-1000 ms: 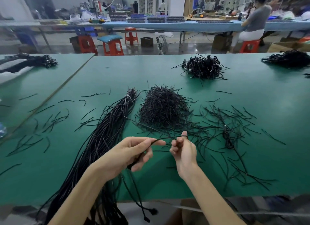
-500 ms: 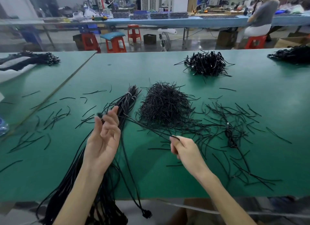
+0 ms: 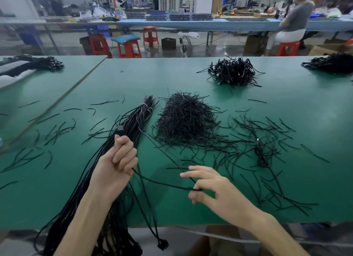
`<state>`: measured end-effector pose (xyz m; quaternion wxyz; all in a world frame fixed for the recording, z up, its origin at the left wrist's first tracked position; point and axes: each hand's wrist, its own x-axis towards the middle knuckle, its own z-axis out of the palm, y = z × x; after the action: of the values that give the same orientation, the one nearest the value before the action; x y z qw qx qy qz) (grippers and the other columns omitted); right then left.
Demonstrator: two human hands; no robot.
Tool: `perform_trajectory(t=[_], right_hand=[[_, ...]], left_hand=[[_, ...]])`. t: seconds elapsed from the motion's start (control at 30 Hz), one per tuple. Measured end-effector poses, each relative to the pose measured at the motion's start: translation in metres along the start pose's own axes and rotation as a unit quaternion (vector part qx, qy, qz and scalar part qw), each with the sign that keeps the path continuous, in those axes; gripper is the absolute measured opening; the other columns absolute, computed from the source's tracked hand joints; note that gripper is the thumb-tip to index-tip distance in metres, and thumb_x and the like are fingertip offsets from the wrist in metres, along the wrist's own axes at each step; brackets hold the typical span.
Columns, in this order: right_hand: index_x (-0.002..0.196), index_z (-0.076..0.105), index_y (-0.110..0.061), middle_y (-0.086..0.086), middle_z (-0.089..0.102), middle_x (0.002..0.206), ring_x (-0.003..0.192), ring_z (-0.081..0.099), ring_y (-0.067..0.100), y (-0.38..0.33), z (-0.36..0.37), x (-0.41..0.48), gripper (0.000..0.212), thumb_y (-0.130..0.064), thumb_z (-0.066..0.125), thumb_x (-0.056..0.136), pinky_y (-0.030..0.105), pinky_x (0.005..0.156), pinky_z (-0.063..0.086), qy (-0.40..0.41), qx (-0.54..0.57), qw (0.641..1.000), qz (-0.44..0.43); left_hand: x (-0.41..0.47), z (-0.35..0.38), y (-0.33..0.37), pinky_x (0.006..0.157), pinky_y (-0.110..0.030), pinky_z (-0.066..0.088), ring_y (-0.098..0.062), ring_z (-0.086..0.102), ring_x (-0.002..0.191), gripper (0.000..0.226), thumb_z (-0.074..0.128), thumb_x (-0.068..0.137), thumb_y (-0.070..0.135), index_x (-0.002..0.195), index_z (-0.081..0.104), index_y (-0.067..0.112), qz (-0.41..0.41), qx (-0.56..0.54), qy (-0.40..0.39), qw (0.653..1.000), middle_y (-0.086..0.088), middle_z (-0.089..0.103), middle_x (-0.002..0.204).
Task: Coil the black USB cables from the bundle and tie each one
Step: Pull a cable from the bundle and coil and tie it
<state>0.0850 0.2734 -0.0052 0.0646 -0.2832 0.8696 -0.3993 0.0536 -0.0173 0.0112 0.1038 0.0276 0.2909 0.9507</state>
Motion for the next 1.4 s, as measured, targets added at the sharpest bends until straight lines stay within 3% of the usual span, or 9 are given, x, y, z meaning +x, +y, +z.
perform_trajectory(t=[0.17, 0.37, 0.53, 0.67, 0.97, 1.07, 1.23, 1.3, 1.4], right_hand=[[0.061, 0.057, -0.019, -0.014, 0.07, 0.08, 0.107, 0.063, -0.005, -0.012, 0.006, -0.009, 0.057, -0.054, 0.045, 0.105, 0.026, 0.122, 0.022, -0.005, 0.009, 0.998, -0.064], [0.061, 0.056, -0.013, -0.006, 0.049, 0.048, 0.045, 0.043, 0.007, -0.011, -0.01, 0.007, 0.068, -0.068, 0.035, 0.096, 0.012, 0.06, 0.036, 0.07, -0.033, 0.991, 0.107], [0.054, 0.051, -0.017, -0.004, 0.039, 0.047, 0.045, 0.034, 0.014, -0.022, -0.01, 0.031, 0.061, -0.06, 0.052, 0.097, 0.025, 0.052, 0.033, 0.145, 0.155, 0.973, 0.092], [0.053, 0.048, -0.019, 0.0, 0.04, 0.052, 0.051, 0.037, 0.016, -0.039, -0.001, 0.036, 0.06, -0.052, 0.044, 0.104, 0.032, 0.057, 0.035, 0.193, 0.261, 0.944, 0.063], [0.055, 0.046, -0.02, -0.002, 0.039, 0.051, 0.049, 0.033, 0.015, -0.061, 0.031, 0.03, 0.058, -0.048, 0.043, 0.106, 0.026, 0.052, 0.029, 0.177, 0.236, 0.955, 0.002], [0.058, 0.048, -0.023, 0.004, 0.041, 0.052, 0.049, 0.034, 0.016, -0.056, 0.052, 0.023, 0.059, -0.058, 0.041, 0.104, 0.027, 0.051, 0.029, 0.098, 0.18, 0.979, 0.004], [0.052, 0.029, -0.021, -0.008, 0.026, 0.048, 0.047, 0.023, 0.012, -0.022, 0.043, 0.02, 0.067, -0.065, 0.045, 0.1, 0.026, 0.05, 0.024, 0.099, 0.153, 0.982, 0.056], [0.05, 0.027, -0.021, -0.01, 0.024, 0.045, 0.044, 0.022, 0.01, -0.01, 0.026, 0.029, 0.067, -0.061, 0.046, 0.1, 0.021, 0.049, 0.025, 0.122, 0.102, 0.985, 0.07], [0.051, 0.023, -0.02, -0.006, 0.023, 0.046, 0.045, 0.021, 0.011, -0.008, 0.005, 0.048, 0.065, -0.049, 0.047, 0.104, 0.027, 0.051, 0.027, 0.185, 0.04, 0.978, 0.084]], left_hand=[[-0.014, -0.001, 0.001, 0.051, -0.028, 0.023, -0.012, 0.026, 0.053, 0.044, 0.025, 0.115, 0.031, 0.085, 0.05, 0.012, -0.056, -0.011, -0.129, 0.99, 0.002, 0.034, 0.06], [-0.025, 0.02, -0.009, 0.047, -0.022, 0.042, -0.012, 0.06, 0.051, 0.036, 0.039, 0.112, 0.019, 0.089, 0.06, 0.0, -0.171, 0.292, -0.354, 0.872, -0.004, 0.065, 0.067], [-0.019, 0.024, -0.048, 0.063, -0.024, 0.052, -0.017, 0.07, 0.061, 0.033, 0.041, 0.109, 0.034, 0.092, 0.069, 0.028, -0.093, 0.68, -0.17, 0.707, 0.003, 0.078, 0.082], [-0.01, 0.016, -0.079, 0.094, -0.033, 0.052, -0.019, 0.073, 0.107, 0.036, 0.037, 0.11, 0.025, 0.112, 0.07, 0.011, 0.132, 0.531, 0.04, 0.836, 0.0, 0.079, 0.105], [-0.009, 0.036, -0.083, 0.113, -0.04, 0.041, -0.024, 0.057, 0.135, 0.05, 0.033, 0.109, 0.032, 0.138, 0.06, 0.002, 0.007, 0.134, 0.044, 0.99, -0.015, 0.061, 0.142], [-0.008, 0.047, -0.065, 0.081, -0.026, 0.056, -0.012, 0.073, 0.101, 0.046, 0.036, 0.11, 0.028, 0.12, 0.074, 0.003, -0.017, -0.024, 0.028, 0.999, -0.004, 0.074, 0.117], [-0.021, 0.04, -0.017, 0.04, -0.021, 0.018, -0.005, 0.018, 0.042, 0.032, 0.055, 0.102, 0.035, 0.075, 0.059, 0.019, -0.013, 0.049, -0.041, 0.998, 0.012, 0.031, 0.052], [-0.03, 0.034, -0.012, 0.042, -0.018, 0.022, -0.007, 0.024, 0.043, 0.038, 0.065, 0.095, 0.048, 0.068, 0.057, 0.023, -0.056, 0.292, -0.101, 0.949, 0.012, 0.036, 0.053], [-0.034, 0.025, -0.03, 0.049, -0.021, 0.035, -0.01, 0.039, 0.046, 0.044, 0.049, 0.1, 0.051, 0.064, 0.056, 0.027, -0.083, 0.681, -0.165, 0.708, 0.008, 0.048, 0.054]])
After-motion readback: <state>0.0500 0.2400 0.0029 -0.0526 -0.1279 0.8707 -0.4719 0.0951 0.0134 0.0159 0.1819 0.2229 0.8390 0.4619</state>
